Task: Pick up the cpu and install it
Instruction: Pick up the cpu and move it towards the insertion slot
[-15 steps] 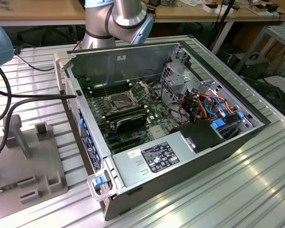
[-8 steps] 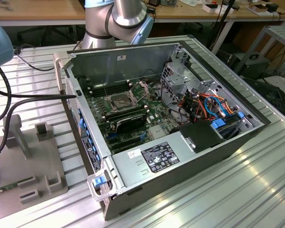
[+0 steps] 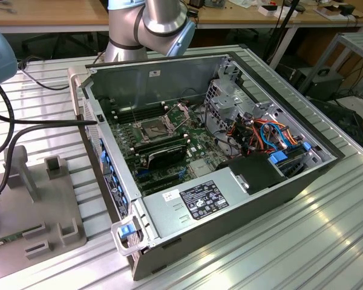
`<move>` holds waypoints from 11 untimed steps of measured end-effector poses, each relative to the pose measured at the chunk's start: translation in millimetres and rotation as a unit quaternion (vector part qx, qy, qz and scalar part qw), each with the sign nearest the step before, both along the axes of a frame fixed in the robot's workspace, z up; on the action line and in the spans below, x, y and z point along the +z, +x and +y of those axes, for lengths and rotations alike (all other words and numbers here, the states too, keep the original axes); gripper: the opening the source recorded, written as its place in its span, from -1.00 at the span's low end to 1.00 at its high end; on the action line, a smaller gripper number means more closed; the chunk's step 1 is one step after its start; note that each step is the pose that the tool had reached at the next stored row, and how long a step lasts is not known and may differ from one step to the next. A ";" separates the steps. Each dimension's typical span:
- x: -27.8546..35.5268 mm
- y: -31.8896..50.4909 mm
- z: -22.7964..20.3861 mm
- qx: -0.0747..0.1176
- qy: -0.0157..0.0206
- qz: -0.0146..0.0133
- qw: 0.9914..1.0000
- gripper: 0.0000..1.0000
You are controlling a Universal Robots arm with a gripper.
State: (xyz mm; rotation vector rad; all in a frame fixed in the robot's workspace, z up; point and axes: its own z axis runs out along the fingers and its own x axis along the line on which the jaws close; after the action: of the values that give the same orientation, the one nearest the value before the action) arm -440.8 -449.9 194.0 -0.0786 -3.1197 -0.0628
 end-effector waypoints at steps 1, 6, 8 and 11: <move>0.0 0.0 0.0 0.000 0.000 0.000 1.000 0.22; -1.4 0.0 0.0 0.000 0.000 0.000 1.000 0.22; -1.5 0.0 0.0 0.000 0.000 0.000 1.000 0.22; -1.6 0.0 0.0 0.000 0.000 0.000 1.000 0.22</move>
State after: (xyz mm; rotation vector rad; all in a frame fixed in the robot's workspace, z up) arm -440.9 -449.9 192.4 -0.0786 -3.1196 -0.0628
